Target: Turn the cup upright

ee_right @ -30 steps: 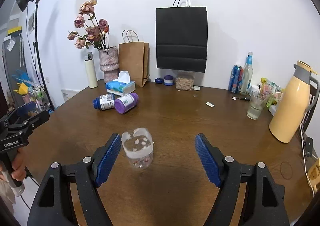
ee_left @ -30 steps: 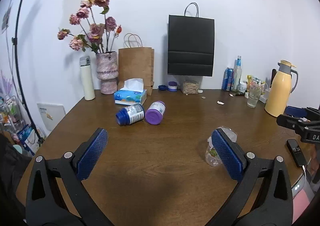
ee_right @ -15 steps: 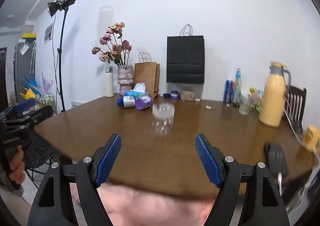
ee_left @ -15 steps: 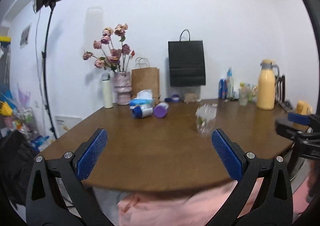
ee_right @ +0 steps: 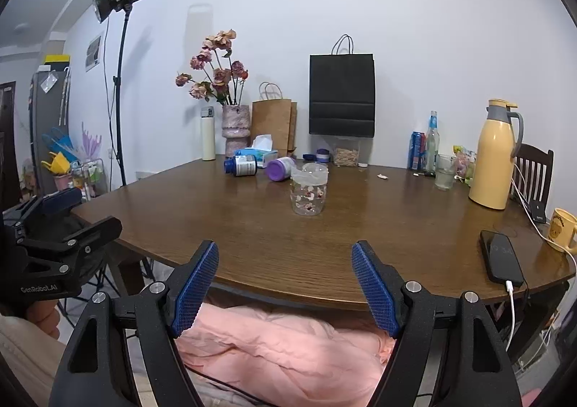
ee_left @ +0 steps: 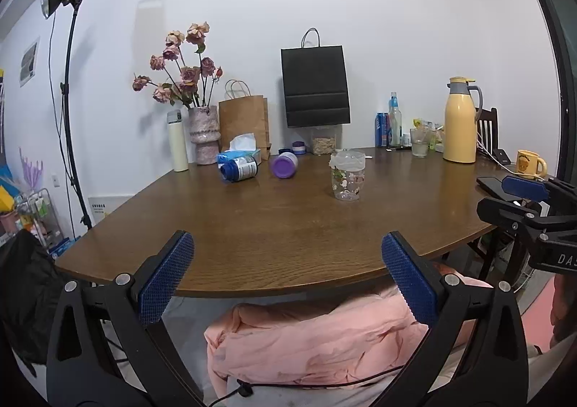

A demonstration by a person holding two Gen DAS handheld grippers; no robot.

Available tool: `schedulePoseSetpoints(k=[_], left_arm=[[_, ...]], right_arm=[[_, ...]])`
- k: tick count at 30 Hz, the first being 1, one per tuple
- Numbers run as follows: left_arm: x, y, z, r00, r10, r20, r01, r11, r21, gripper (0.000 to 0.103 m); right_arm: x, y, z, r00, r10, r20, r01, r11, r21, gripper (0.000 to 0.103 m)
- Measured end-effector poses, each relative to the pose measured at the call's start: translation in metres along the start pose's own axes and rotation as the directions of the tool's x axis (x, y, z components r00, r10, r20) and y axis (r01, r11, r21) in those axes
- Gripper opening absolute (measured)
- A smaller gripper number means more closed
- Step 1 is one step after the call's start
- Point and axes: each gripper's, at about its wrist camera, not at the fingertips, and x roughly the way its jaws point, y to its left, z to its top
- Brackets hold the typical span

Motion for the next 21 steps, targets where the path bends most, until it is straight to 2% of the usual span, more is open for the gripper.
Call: schedulePoseSetpoints(k=[21], left_arm=[[-0.0012, -0.0008, 0.0004, 1.0, 0.002, 0.007, -0.002, 1.0, 0.0, 0.103]], right_arm=[[-0.0044, 0.0021, 0.0015, 1.0, -0.006, 0.004, 0.006, 1.0, 0.006, 0.081]])
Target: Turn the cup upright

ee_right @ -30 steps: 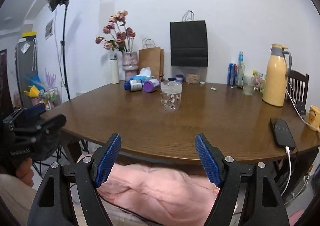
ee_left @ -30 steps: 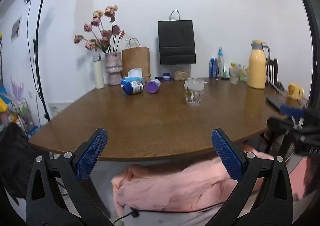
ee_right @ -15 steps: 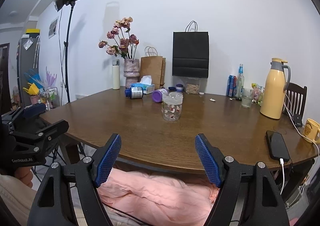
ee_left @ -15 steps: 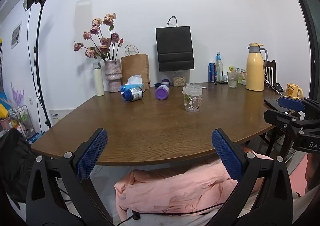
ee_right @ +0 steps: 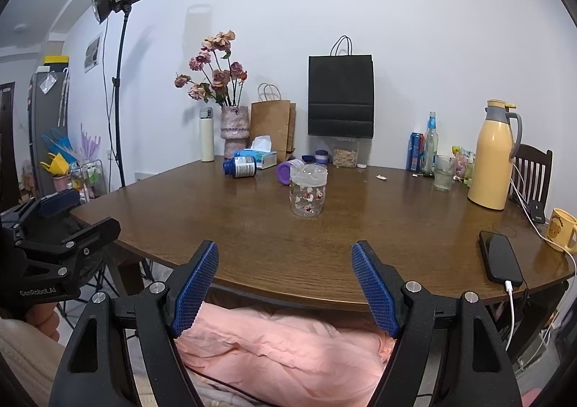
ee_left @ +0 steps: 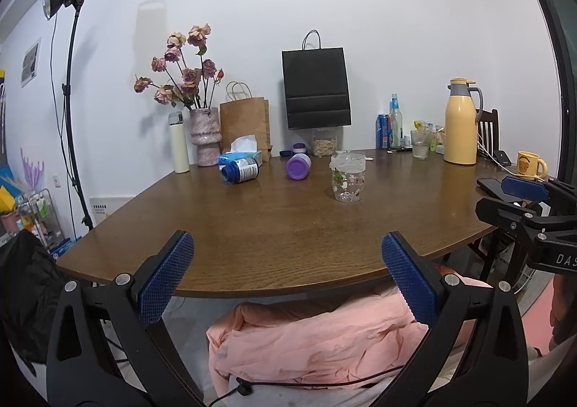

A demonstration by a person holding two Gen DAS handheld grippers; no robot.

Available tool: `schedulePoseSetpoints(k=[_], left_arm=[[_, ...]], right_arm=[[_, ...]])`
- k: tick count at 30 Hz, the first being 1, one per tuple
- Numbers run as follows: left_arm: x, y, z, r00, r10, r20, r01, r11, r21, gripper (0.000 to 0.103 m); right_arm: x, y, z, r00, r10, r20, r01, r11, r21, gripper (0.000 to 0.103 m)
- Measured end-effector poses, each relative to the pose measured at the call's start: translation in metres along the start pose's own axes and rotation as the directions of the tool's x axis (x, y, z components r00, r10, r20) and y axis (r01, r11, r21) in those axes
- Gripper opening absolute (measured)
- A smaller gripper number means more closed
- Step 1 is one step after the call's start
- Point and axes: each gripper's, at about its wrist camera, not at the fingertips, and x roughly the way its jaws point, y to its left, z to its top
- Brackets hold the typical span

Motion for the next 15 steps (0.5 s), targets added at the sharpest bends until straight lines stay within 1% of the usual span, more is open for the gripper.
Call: schedulePoseSetpoints(k=[11, 15], left_arm=[[0.0004, -0.0018, 0.0003, 1.0, -0.009, -0.004, 0.009, 1.0, 0.003, 0.103], [0.0005, -0.0024, 0.0001, 1.0, -0.01, -0.004, 0.01, 1.0, 0.003, 0.103]], right_arm=[[0.0038, 0.0022, -0.0018, 1.0, 0.006, -0.01, -0.006, 1.0, -0.01, 0.081], [0.0078, 0.0038, -0.0035, 1.0, 0.002, -0.031, -0.002, 1.0, -0.013, 0.081]])
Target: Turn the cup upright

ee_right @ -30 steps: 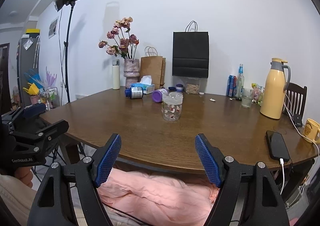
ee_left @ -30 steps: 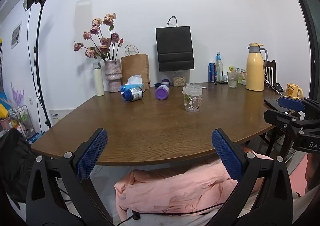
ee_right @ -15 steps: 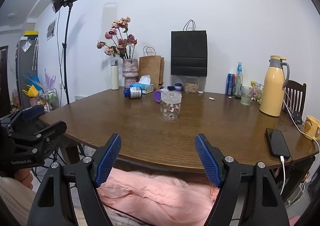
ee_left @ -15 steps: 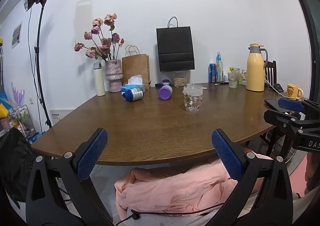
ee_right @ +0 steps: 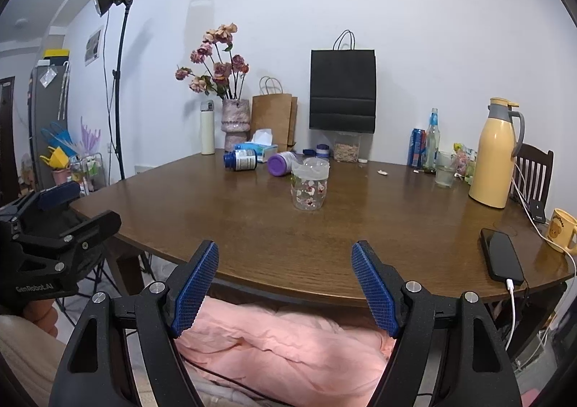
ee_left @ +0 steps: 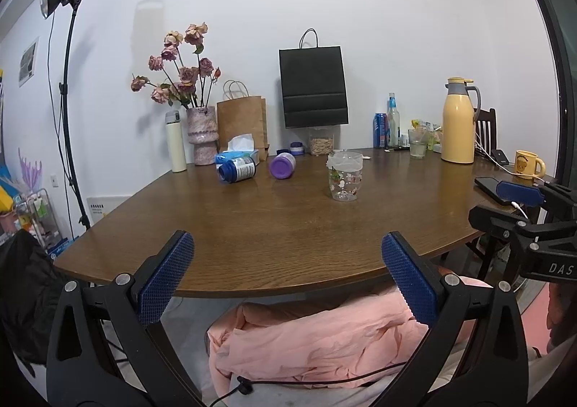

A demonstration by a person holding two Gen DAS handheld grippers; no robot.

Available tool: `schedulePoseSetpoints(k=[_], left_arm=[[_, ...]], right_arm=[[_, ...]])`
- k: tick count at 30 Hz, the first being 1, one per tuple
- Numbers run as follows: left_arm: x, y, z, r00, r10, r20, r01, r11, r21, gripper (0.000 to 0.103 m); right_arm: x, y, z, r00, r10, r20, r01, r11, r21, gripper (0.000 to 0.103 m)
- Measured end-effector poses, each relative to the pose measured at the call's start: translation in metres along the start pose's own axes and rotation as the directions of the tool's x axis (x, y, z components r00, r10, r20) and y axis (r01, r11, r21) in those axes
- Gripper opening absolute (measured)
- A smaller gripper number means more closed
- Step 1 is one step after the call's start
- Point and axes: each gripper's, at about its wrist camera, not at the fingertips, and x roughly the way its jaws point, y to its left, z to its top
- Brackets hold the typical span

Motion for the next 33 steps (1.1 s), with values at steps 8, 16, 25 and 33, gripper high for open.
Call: schedulePoseSetpoints(k=[8, 16, 25, 33], left_arm=[[0.0013, 0.0002, -0.0023, 1.0, -0.006, -0.002, 0.006, 1.0, -0.001, 0.103], [-0.0007, 0.0003, -0.0024, 1.0, -0.001, 0.009, 0.001, 1.0, -0.002, 0.103], [-0.0008, 0.0008, -0.0005, 1.0, 0.005, 0.021, -0.005, 1.0, -0.003, 0.103], [-0.0016, 0.0004, 0.0021, 1.0, 0.007, 0.027, -0.007, 1.0, -0.002, 0.103]], right_arm=[[0.0023, 0.0018, -0.0012, 1.0, 0.003, 0.006, -0.003, 1.0, -0.009, 0.081], [-0.0029, 0.0009, -0.0019, 1.0, -0.002, 0.03, 0.003, 1.0, -0.009, 0.081], [-0.0031, 0.0004, -0.0014, 1.0, -0.003, 0.03, 0.004, 1.0, -0.011, 0.081], [-0.0024, 0.0001, -0.0001, 1.0, -0.003, 0.025, 0.004, 1.0, -0.018, 0.081]])
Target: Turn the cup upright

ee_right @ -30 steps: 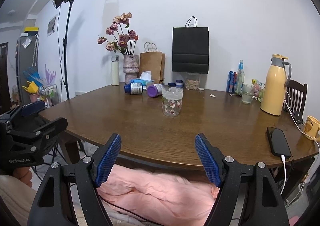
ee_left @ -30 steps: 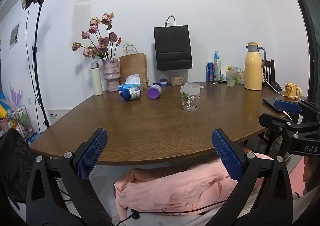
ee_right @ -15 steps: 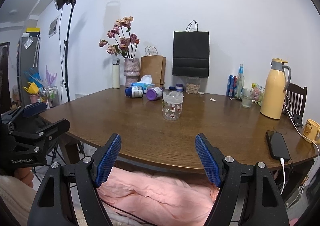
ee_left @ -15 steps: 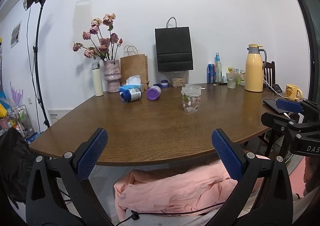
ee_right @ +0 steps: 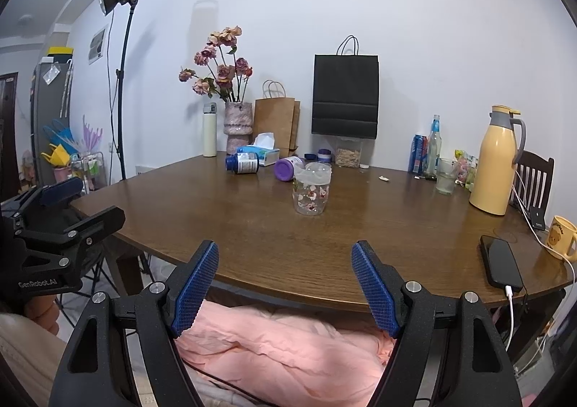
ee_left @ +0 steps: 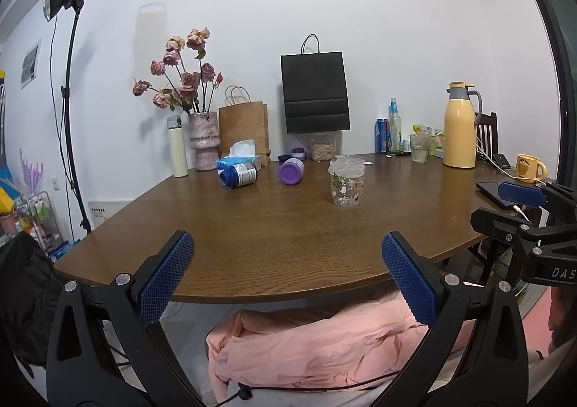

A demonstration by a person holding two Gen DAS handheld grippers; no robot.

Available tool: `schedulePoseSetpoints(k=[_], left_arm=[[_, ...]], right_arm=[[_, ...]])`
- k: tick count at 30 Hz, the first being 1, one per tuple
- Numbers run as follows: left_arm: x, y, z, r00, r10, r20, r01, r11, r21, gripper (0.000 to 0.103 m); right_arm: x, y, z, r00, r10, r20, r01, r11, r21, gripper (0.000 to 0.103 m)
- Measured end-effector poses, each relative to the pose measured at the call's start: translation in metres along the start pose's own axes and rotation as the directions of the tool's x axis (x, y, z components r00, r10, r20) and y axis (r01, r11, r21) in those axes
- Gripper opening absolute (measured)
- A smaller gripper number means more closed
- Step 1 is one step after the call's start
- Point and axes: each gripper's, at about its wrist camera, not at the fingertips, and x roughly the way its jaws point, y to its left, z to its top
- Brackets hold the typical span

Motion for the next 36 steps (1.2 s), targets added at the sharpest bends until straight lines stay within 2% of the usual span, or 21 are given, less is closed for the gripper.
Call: schedulePoseSetpoints(k=[10, 36], left_arm=[[-0.0002, -0.002, 0.0036, 1.0, 0.009, 0.022, -0.009, 1.0, 0.005, 0.103], [-0.0044, -0.0037, 0.0014, 1.0, 0.0, 0.021, 0.0, 1.0, 0.0, 0.103]], right_arm=[[-0.0017, -0.001, 0.002, 1.0, -0.003, 0.018, 0.003, 1.0, 0.001, 0.081], [0.0009, 0.0006, -0.0002, 1.0, -0.002, 0.009, 0.002, 1.0, 0.004, 0.081]])
